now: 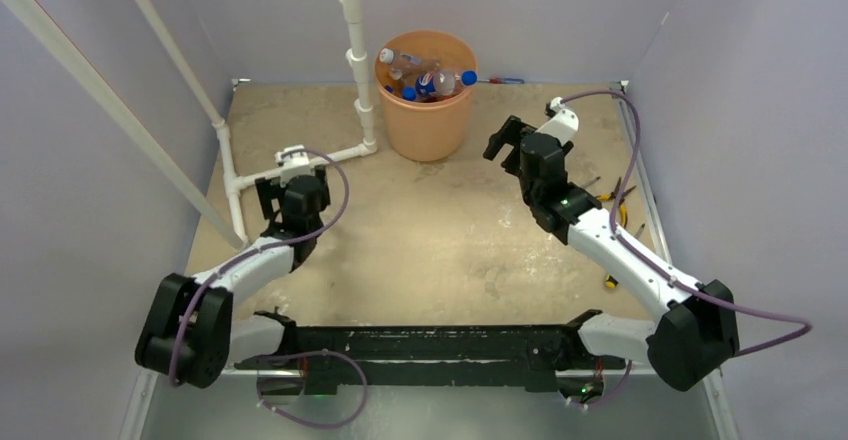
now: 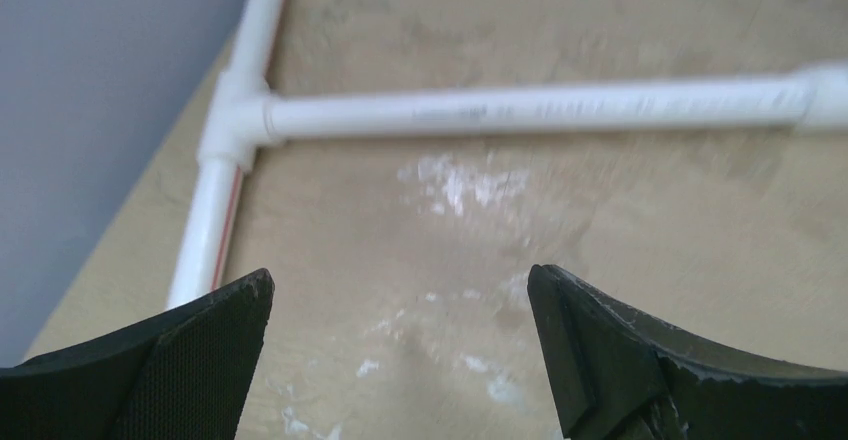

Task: Put the plastic bottles in the bin
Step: Reset both arms

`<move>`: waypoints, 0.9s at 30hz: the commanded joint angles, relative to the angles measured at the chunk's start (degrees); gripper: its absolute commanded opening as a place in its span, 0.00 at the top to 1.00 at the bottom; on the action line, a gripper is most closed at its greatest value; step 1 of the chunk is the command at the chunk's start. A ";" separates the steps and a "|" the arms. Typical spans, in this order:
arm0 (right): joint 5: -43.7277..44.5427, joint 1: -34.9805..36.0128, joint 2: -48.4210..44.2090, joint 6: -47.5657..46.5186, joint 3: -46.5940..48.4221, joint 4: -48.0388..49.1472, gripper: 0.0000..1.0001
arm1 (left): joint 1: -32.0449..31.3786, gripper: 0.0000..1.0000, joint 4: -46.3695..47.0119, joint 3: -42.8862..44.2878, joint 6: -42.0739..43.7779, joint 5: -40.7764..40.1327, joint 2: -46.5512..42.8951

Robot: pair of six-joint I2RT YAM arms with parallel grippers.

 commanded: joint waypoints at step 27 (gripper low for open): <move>9.96 -14.92 18.57 -36.40 -32.72 77.78 0.01 | 8.08 0.01 61.92 -16.55 9.61 17.53 27.23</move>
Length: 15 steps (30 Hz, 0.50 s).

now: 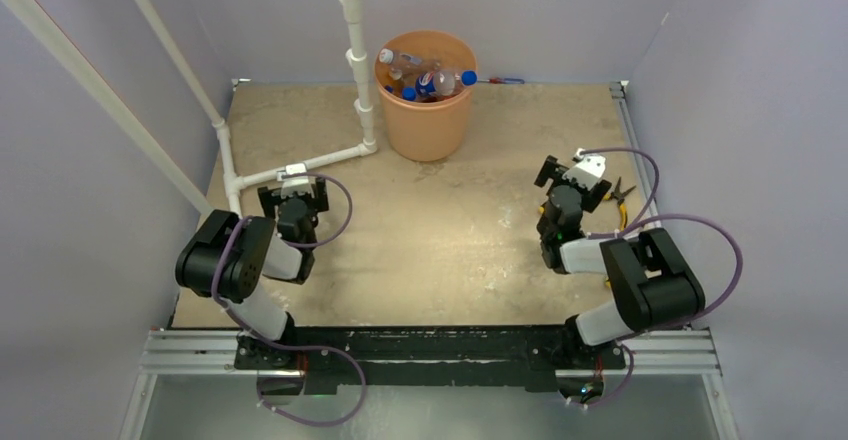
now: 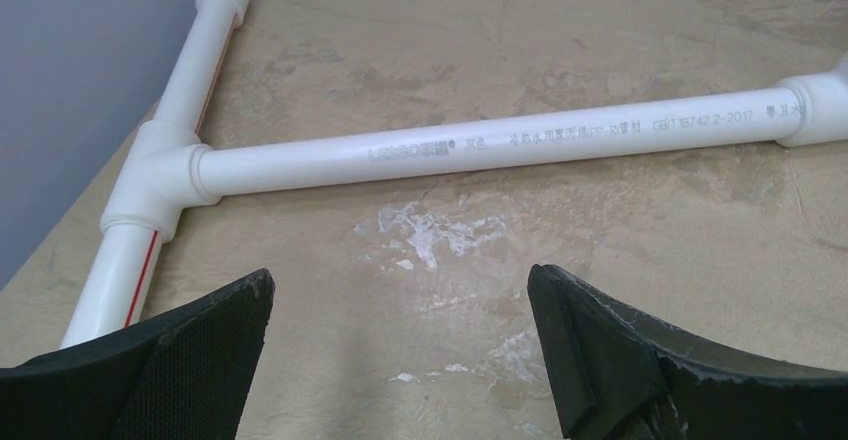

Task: Put the plastic bottles in the bin
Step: Reset both arms

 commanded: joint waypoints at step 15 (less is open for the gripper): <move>-34.51 -9.72 5.04 -6.19 -4.03 21.59 0.01 | 2.06 0.01 2.40 1.15 -4.47 0.14 1.25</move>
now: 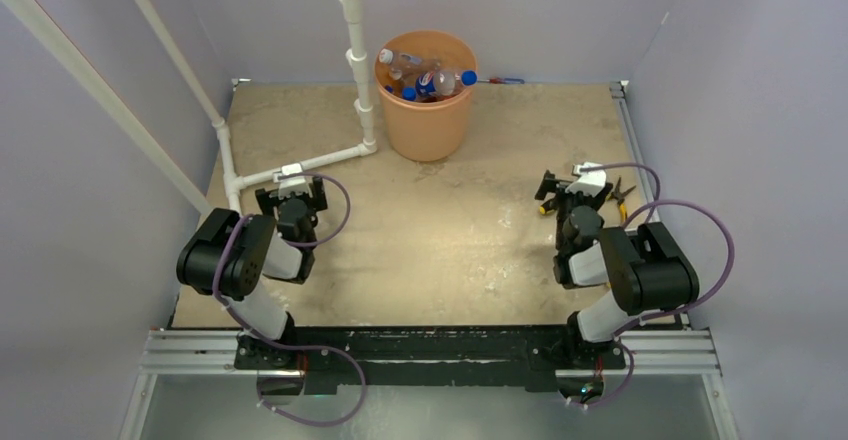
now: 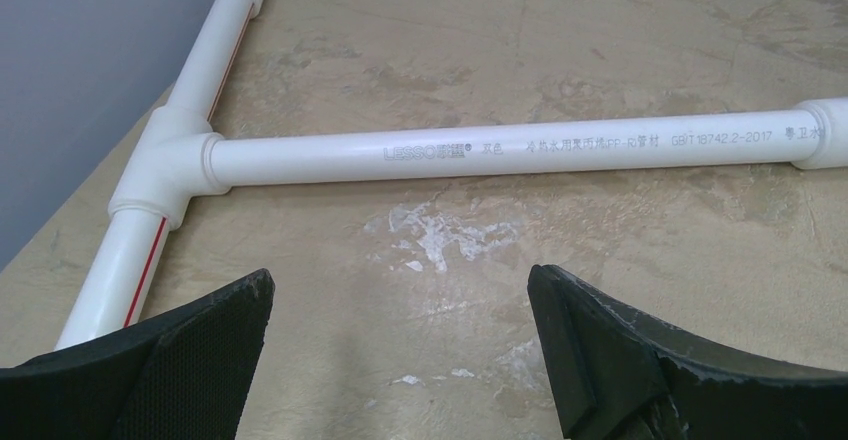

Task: Put the plastic bottles in the bin
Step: Reset both arms

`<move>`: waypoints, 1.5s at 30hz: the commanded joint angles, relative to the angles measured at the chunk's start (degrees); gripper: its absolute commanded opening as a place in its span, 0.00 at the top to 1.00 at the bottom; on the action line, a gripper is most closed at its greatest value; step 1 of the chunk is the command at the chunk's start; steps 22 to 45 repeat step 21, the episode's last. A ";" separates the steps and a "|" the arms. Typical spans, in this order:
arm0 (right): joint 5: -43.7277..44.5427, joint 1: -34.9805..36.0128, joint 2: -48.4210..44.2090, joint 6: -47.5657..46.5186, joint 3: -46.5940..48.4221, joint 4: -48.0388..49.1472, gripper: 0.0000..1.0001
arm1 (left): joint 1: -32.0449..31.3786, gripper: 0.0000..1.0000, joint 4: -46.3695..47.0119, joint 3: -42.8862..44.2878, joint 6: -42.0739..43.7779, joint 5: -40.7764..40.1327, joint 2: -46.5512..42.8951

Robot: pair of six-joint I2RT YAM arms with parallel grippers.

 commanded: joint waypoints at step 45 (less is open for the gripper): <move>-10.36 -4.00 0.05 1.15 5.45 0.25 0.01 | 2.68 0.01 1.03 0.87 -2.61 3.81 -0.24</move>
